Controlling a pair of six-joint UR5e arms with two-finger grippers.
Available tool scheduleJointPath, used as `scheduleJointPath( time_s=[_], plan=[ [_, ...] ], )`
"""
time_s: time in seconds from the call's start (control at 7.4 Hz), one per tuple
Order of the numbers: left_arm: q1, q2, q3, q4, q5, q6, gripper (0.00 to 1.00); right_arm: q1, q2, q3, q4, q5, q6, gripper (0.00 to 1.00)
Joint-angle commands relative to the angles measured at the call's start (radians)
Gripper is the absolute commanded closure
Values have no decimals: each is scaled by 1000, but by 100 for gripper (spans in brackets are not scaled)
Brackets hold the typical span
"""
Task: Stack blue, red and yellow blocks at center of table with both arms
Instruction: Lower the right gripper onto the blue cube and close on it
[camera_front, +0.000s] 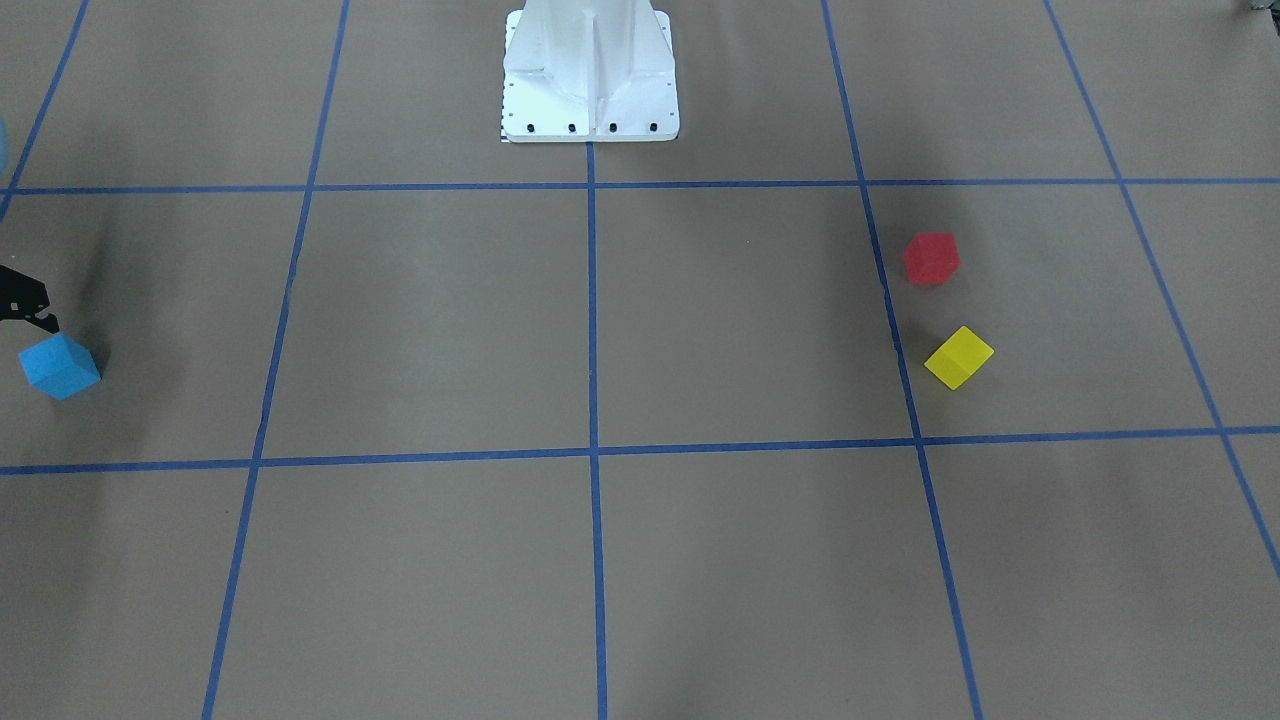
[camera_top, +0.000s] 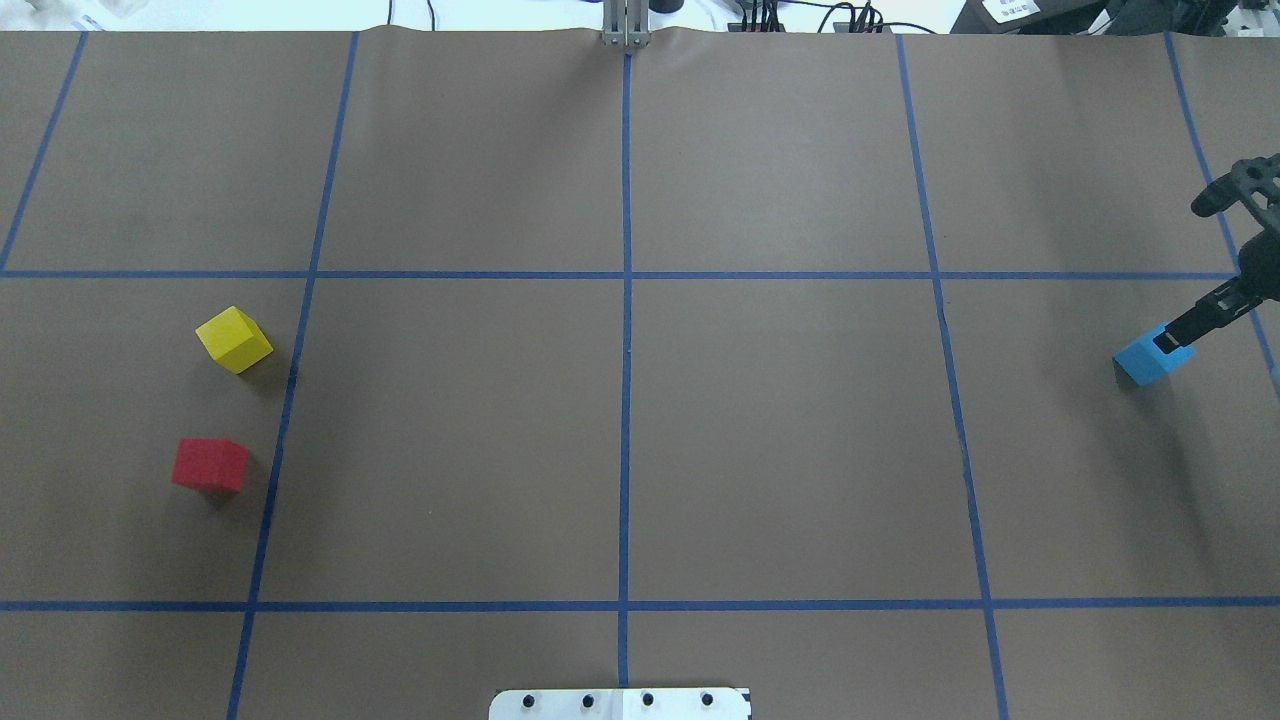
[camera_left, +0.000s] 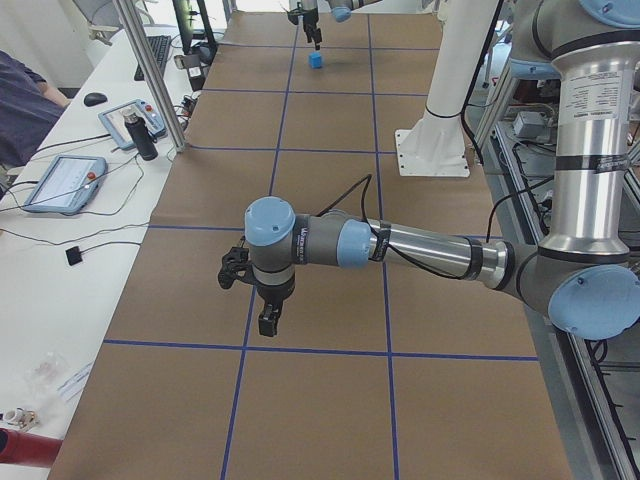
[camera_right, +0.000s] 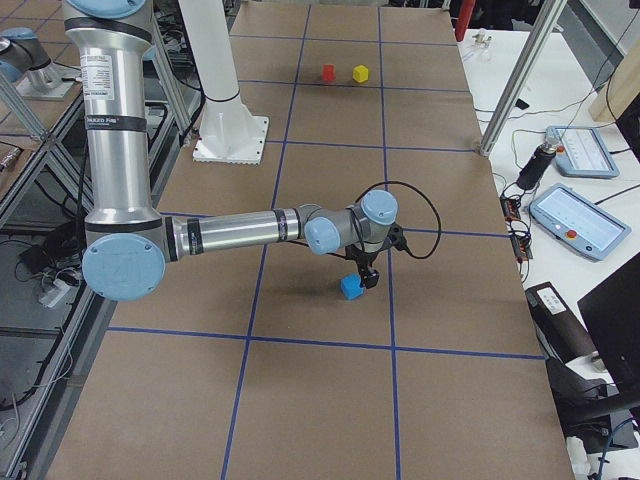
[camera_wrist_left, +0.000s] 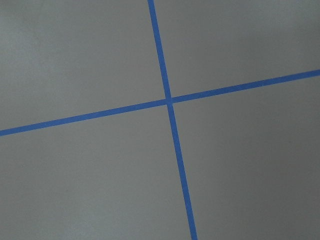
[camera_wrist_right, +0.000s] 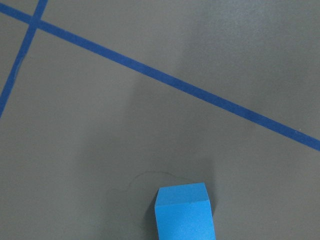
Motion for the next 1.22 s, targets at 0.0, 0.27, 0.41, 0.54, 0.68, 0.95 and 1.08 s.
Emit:
scheduleJointPath(
  time_s=[0.0,0.27,0.41,0.54,0.68,0.95,1.08],
  plan=[
    [0,1,-1,0,-2,0,0,-21,5,-37,0,-11,-35,1],
    [0,1,-6,0,-2,-1,0,-24,14,-80,-1,-10,-90,1],
    [0,1,-7,1,-2,-1,0,-24,22,-92,-3,-10,-90,1],
    [0,1,-7,0,-2,-1,0,-26,46,-124,-3,-8,-90,1],
    [0,1,-7,1,-2,-1,0,-29,68,-147,-3,-8,-90,1],
    [0,1,-7,0,-2,-1,0,-33,75,-157,-3,-7,-87,2],
    [0,1,-7,0,-2,-1,0,-36,75,-155,-5,-2,-78,6]
  ],
)
